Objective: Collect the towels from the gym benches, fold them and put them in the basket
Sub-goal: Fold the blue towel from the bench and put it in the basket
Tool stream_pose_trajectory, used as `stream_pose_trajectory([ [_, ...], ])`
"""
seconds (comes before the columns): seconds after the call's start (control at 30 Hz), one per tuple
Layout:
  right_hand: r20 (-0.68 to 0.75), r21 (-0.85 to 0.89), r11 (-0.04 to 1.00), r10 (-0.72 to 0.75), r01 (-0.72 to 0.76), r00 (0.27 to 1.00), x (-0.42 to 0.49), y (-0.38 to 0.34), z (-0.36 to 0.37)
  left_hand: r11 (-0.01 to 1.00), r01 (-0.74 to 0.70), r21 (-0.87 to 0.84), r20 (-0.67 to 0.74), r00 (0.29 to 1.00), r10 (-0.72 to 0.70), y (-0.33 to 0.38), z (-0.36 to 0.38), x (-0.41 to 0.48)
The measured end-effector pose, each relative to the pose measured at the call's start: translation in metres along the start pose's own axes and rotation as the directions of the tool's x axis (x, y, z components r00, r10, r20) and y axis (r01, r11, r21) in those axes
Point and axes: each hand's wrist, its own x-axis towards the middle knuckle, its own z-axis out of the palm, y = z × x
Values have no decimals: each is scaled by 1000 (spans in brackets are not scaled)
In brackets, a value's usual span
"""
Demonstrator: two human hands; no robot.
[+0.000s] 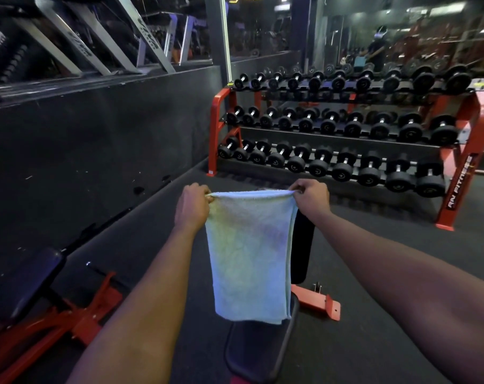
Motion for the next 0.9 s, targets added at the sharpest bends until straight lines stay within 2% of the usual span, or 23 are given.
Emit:
stream_pose_trajectory([
  [0.1, -60, 94, 996, 2, 4, 998, -4, -3, -1, 991, -20, 132, -95, 995, 33, 7, -3, -8],
  [0.2, -97, 69, 997, -38, 44, 995, -20, -2, -6, 998, -39, 58, -66, 997, 43, 5, -2, -23],
  [0.33, -45, -36, 999, -19, 17, 999, -56, 24, -1, 998, -1, -69, 171, 985, 13, -13, 11, -57],
  [0.47, 156, -174, 977, 150, -122, 976, -111, 73, 20, 993, 49, -109, 440, 898, 4, -38, 49, -114],
  [0.57, 349, -328, 929, 288, -171, 892, -155, 114, 39, 994, 59, -89, 627, 779, 10, -52, 86, -164],
  [0.67, 526, -422, 893, 382, -157, 760, -194, 154, 57, 996, 66, -61, 764, 645, 4, -64, 121, -205],
  [0.73, 581, -462, 867, 456, -188, 674, -207, 179, 72, 992, 113, -61, 822, 570, -14, -72, 148, -223],
  [0.83, 610, -484, 843, 516, -233, 601, -207, 204, 94, 974, 222, -37, 850, 520, -86, -81, 178, -235],
  [0.9, 599, -468, 844, 521, -262, 608, -200, 214, 108, 955, 297, -16, 841, 520, -148, -87, 195, -233],
])
